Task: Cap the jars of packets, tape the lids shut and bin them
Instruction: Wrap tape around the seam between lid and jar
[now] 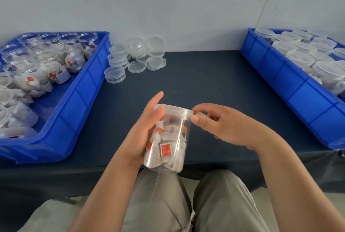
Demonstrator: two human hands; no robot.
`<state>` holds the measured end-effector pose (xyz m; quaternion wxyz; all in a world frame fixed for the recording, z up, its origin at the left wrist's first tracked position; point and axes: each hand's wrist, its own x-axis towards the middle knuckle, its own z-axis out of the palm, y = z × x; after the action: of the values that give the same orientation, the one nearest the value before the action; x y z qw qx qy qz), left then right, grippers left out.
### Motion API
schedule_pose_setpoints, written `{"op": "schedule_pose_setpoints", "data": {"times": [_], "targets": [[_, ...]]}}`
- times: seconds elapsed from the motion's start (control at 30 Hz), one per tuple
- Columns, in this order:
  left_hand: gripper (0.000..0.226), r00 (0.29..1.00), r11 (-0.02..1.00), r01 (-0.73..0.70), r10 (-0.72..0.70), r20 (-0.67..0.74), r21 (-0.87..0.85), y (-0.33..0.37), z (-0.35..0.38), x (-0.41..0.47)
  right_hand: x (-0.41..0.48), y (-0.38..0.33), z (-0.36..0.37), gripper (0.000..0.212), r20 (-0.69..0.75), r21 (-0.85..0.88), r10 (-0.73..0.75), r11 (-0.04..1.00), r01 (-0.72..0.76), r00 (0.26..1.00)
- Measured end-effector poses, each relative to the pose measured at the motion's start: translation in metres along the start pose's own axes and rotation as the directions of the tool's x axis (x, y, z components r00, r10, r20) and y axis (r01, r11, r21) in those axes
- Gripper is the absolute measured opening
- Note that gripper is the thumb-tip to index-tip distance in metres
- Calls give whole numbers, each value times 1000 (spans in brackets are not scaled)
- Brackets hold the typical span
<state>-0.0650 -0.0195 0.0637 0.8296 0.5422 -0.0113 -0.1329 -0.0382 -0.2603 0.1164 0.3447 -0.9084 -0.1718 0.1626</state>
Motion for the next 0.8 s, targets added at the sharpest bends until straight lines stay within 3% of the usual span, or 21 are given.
{"op": "schedule_pose_setpoints", "data": {"times": [0.1,0.17,0.23,0.3,0.43,0.5,0.6,0.67,0.8], "targets": [[89,980,988,134,-121,161,-71,-1,10,-1,-2,4,2,60,10,46,-42,998,41,999],[78,961,992,124,-116,251,-16,-3,13,-2,-5,4,6,53,42,92,-83,993,79,996],[67,978,996,39,-55,200,84,-2,5,-1,-9,2,8,53,49,113,-125,986,119,991],[70,990,985,16,-39,132,171,0,0,-1,-11,0,11,51,46,100,-149,984,144,988],[60,998,932,-65,68,3,356,6,0,1,-10,8,16,67,-64,149,-70,986,79,995],[53,992,841,-89,123,-29,534,9,8,1,-9,11,21,72,-139,113,-24,993,40,990],[51,923,616,-113,355,-147,780,3,21,1,-5,12,31,81,-187,68,42,997,-30,981],[60,908,545,-92,389,-154,833,-5,34,0,-2,11,39,81,-223,74,72,996,-57,972],[97,929,588,-7,303,-213,809,-19,47,2,1,9,49,55,-278,70,104,994,-88,955]]}}
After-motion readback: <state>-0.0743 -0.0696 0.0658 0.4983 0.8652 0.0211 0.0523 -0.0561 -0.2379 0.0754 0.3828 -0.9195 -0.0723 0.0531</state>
